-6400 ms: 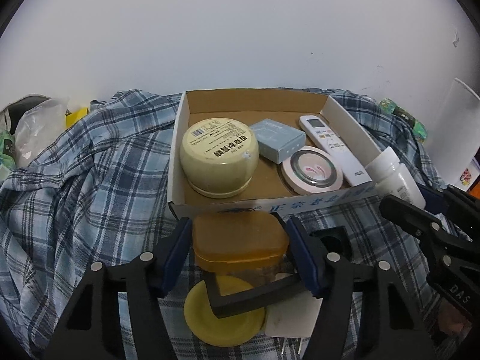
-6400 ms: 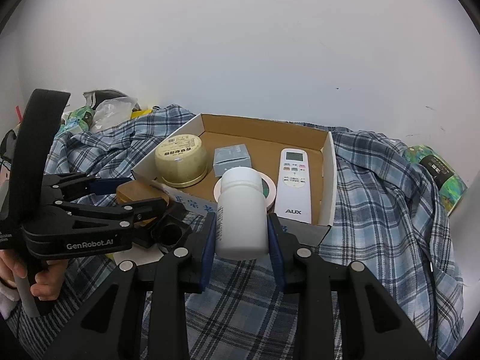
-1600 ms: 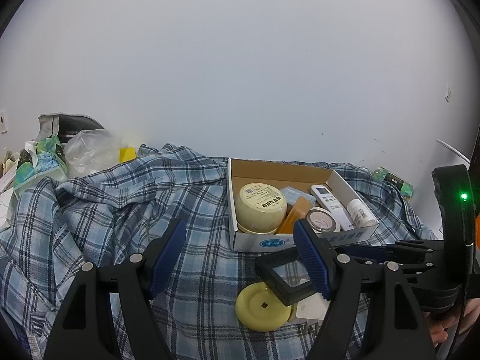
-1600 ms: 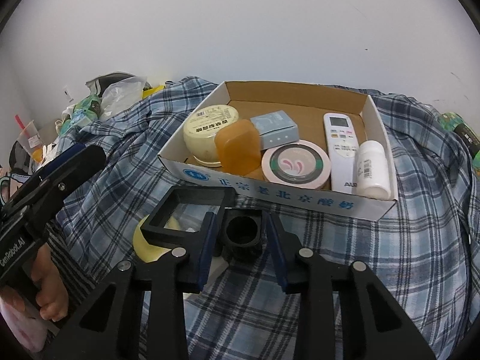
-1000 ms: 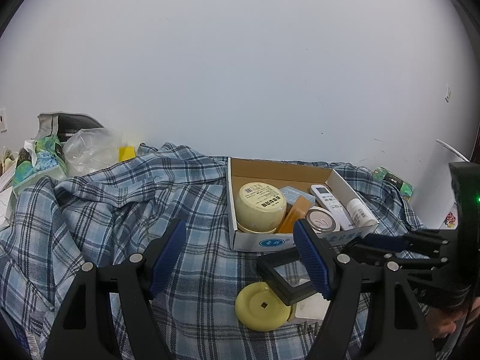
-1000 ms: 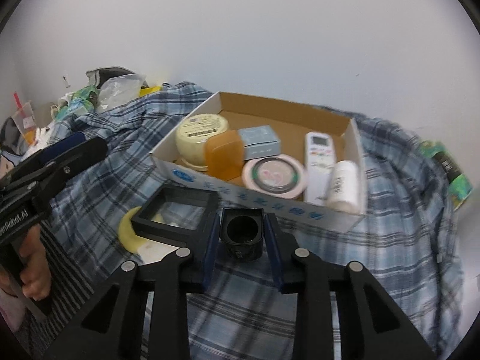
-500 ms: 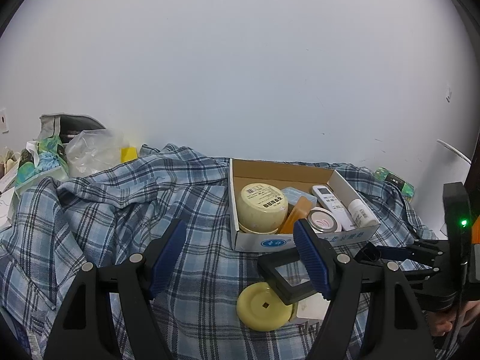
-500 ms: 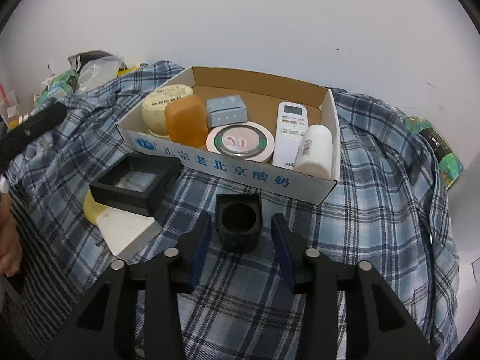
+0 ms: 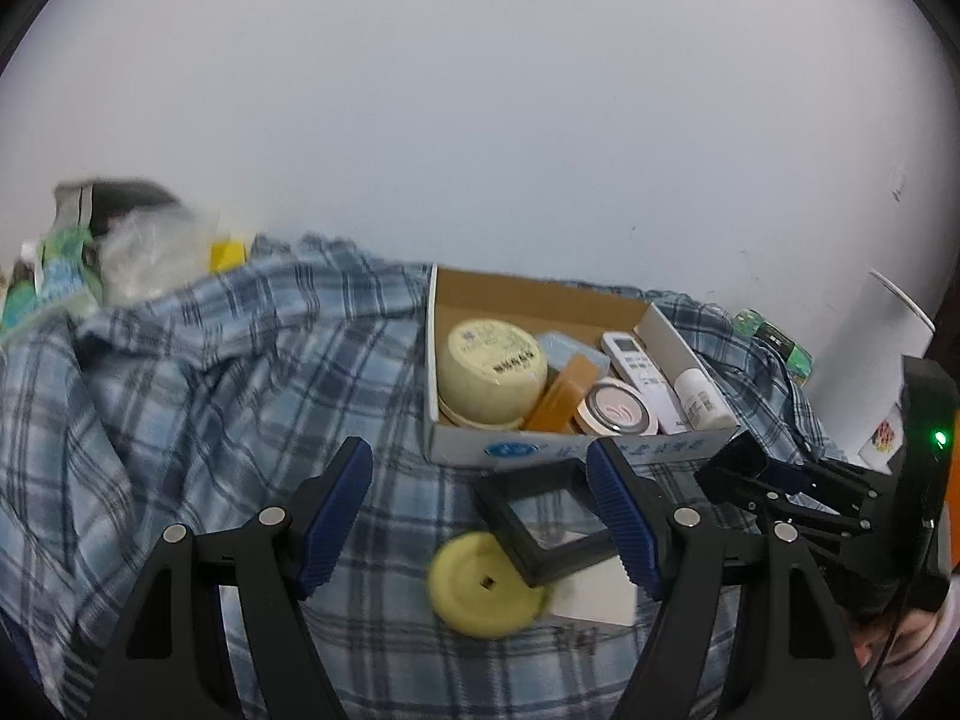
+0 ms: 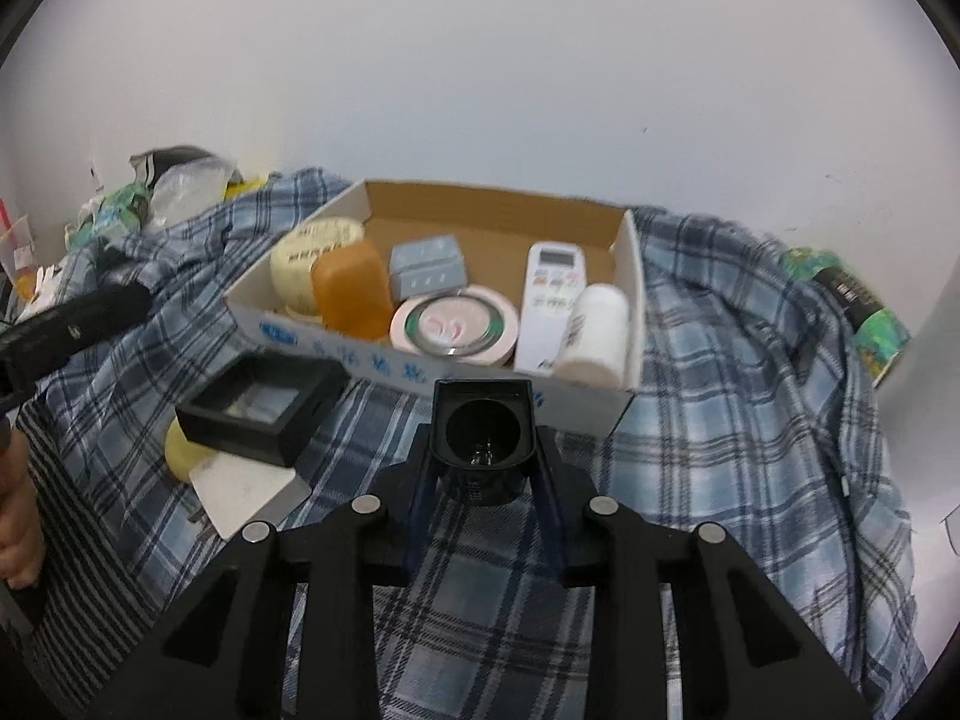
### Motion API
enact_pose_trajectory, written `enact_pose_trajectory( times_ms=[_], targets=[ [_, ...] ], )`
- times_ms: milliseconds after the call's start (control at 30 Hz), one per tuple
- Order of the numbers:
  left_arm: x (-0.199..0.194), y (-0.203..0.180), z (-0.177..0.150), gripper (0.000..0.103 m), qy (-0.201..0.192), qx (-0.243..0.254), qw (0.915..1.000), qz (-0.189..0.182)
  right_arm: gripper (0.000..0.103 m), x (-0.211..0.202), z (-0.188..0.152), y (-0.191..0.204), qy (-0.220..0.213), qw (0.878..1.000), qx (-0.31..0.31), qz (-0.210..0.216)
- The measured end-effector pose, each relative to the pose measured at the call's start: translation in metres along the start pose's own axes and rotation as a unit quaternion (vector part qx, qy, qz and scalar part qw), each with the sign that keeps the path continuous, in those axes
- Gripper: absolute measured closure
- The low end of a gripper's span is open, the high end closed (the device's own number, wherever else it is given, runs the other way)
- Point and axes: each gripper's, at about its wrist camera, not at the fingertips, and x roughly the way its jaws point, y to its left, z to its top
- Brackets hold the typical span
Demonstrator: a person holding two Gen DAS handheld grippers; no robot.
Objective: Organize rigid objects
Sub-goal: 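Grasp the black square frame with the left gripper while the right gripper holds the cup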
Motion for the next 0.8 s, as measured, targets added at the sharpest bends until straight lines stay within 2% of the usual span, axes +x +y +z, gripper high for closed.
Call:
enact_pose_trajectory(
  times_ms=[133, 200, 300, 400, 533, 800],
  targets=[
    [0.012, -0.013, -0.001, 0.027, 0.028, -0.044, 0.9983, 0.027, 0.074, -0.007, 0.001, -0.006, -0.016, 1.000, 0.004, 0.002],
    [0.021, -0.025, -0.003, 0.020, 0.038, -0.054, 0.9969, 0.041, 0.074, -0.010, 0.001, -0.008, -0.021, 1.000, 0.007, 0.000],
    [0.033, -0.047, -0.007, 0.018, 0.039, -0.045, 0.9954, 0.074, 0.074, -0.013, 0.001, -0.012, -0.026, 1.000, 0.016, 0.000],
    [0.044, -0.060, -0.010, 0.018, 0.057, -0.029, 0.9942, 0.087, 0.074, -0.015, 0.002, -0.018, -0.031, 0.999, 0.029, -0.004],
    [0.059, -0.067, -0.014, 0.018, 0.089, -0.025, 0.9846, 0.148, 0.074, -0.017, 0.001, -0.024, -0.035, 0.999, 0.036, -0.006],
    [0.073, -0.067, -0.020, 0.018, 0.123, -0.045, 0.9829, 0.129, 0.074, -0.022, 0.000, -0.023, -0.044, 0.999, 0.026, -0.006]
  ],
)
